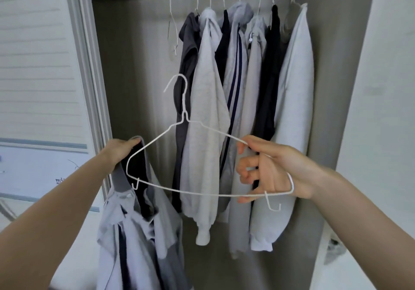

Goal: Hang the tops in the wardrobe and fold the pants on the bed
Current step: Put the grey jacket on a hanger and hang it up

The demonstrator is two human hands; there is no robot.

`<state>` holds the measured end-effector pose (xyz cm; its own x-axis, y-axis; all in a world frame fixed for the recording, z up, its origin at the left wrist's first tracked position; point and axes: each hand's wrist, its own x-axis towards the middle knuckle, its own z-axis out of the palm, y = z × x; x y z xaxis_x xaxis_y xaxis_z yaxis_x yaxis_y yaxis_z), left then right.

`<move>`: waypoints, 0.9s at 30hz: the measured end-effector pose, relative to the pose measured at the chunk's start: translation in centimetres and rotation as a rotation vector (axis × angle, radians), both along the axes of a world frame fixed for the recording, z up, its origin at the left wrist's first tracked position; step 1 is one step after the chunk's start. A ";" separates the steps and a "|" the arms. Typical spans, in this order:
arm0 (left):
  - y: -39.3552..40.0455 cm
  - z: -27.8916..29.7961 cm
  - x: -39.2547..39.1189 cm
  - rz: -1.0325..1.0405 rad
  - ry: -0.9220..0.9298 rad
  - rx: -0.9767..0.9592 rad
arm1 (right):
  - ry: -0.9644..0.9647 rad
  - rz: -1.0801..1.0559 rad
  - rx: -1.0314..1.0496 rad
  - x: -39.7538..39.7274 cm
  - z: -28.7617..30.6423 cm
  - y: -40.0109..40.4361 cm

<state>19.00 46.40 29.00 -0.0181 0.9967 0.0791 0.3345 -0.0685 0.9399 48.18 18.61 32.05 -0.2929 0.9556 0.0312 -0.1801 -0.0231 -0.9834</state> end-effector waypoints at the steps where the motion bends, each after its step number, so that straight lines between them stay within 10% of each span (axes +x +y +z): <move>1: -0.5 0.1 0.0 -0.050 0.028 0.016 | -0.032 0.001 0.005 -0.3 -0.2 0.0; 27: -6.1 4.2 5.0 -0.460 -0.009 0.200 | -0.254 -0.043 0.092 -2.0 -2.6 3.1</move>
<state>24.00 40.31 33.25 0.4181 0.8670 0.2710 0.2198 -0.3861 0.8959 46.14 21.76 29.49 -0.2612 0.9640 0.0492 0.0739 0.0708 -0.9948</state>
